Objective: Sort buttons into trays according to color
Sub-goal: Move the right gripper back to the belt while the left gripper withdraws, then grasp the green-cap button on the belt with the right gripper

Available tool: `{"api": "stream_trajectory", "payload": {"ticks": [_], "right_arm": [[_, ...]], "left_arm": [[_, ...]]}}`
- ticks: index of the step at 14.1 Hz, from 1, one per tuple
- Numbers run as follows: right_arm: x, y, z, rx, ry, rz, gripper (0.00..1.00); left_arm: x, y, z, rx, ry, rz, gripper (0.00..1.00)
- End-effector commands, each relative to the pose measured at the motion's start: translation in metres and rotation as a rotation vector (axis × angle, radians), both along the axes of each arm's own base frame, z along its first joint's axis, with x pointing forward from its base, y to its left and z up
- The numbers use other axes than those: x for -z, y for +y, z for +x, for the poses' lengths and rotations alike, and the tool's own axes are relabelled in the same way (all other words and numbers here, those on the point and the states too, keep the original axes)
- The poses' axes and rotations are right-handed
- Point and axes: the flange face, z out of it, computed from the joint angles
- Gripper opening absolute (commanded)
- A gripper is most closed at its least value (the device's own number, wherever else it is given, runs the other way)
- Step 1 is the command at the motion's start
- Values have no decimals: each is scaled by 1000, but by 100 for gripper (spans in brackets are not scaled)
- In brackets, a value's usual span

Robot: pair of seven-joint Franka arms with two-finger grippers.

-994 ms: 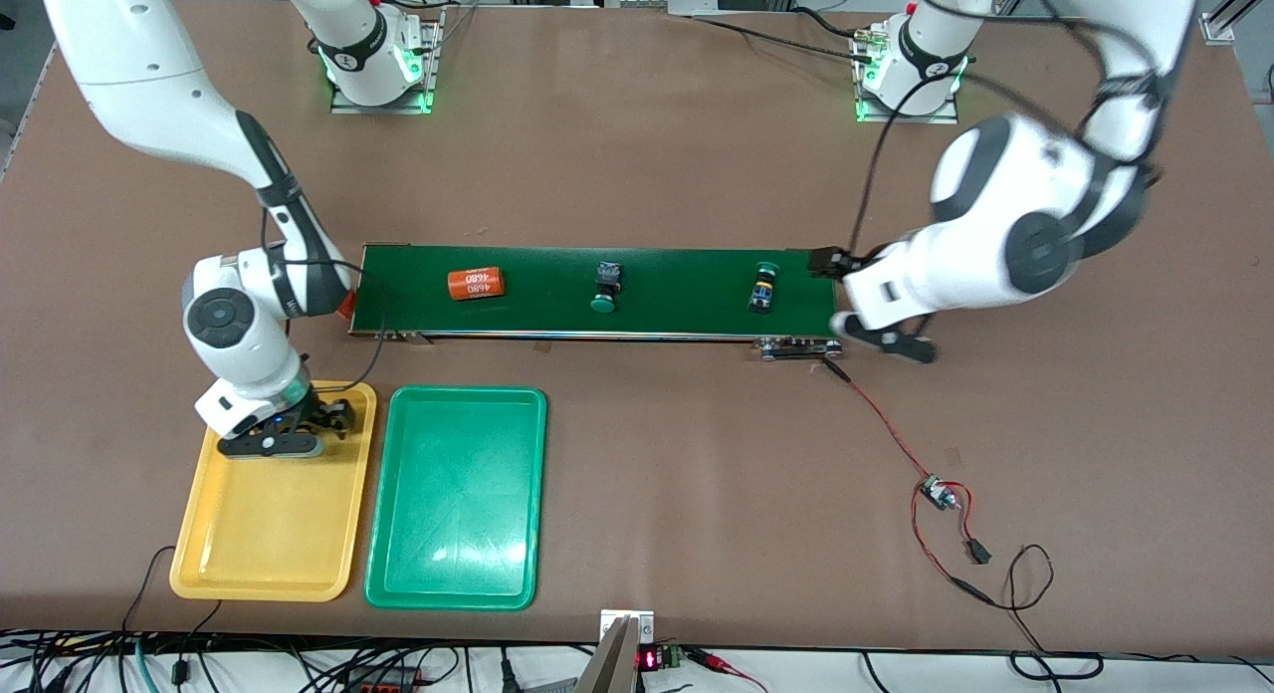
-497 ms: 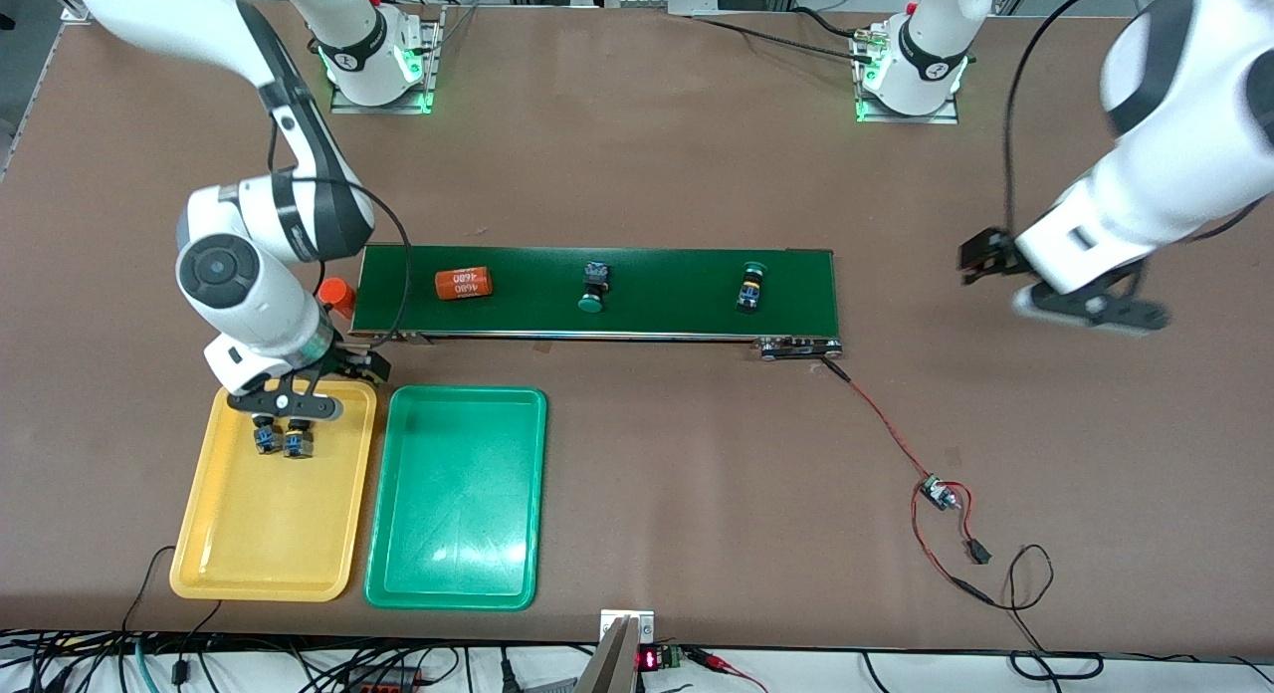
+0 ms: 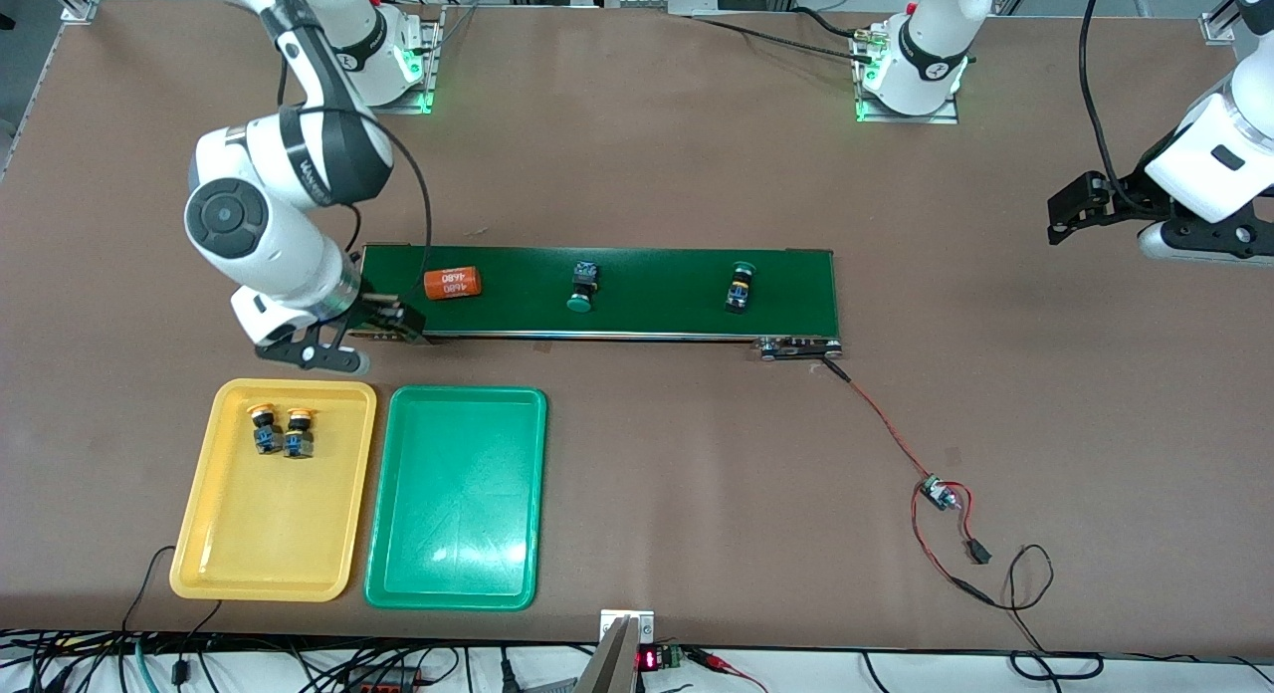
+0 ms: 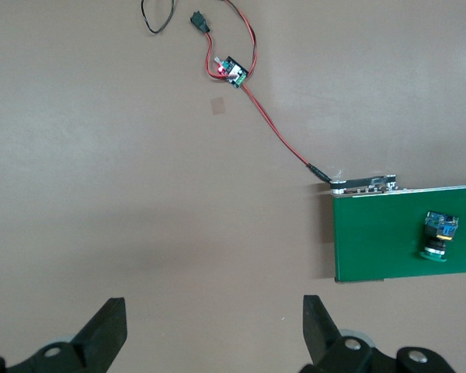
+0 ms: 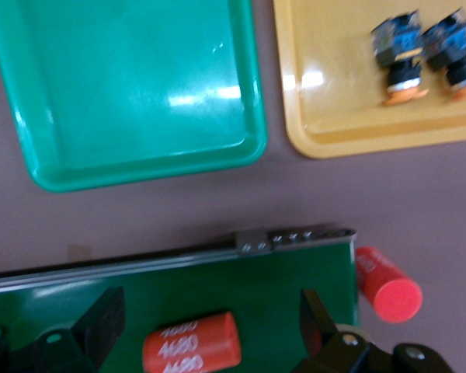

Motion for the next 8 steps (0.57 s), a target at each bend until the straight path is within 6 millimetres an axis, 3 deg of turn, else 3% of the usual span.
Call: {"api": "stream_trajectory", "payload": {"ticks": [1,5,8], "right_arm": [[-9,16,-37,35,17,21,100],[-8,59,-58,46,8,37,100],[5,85,-73,65,-19,59,100]], "left_arm": [[-2,-2,-4,-1,-2,22,100],[0,-4,-5,2,10,23,100],[2,-20,-10,25,39,27,100]]}}
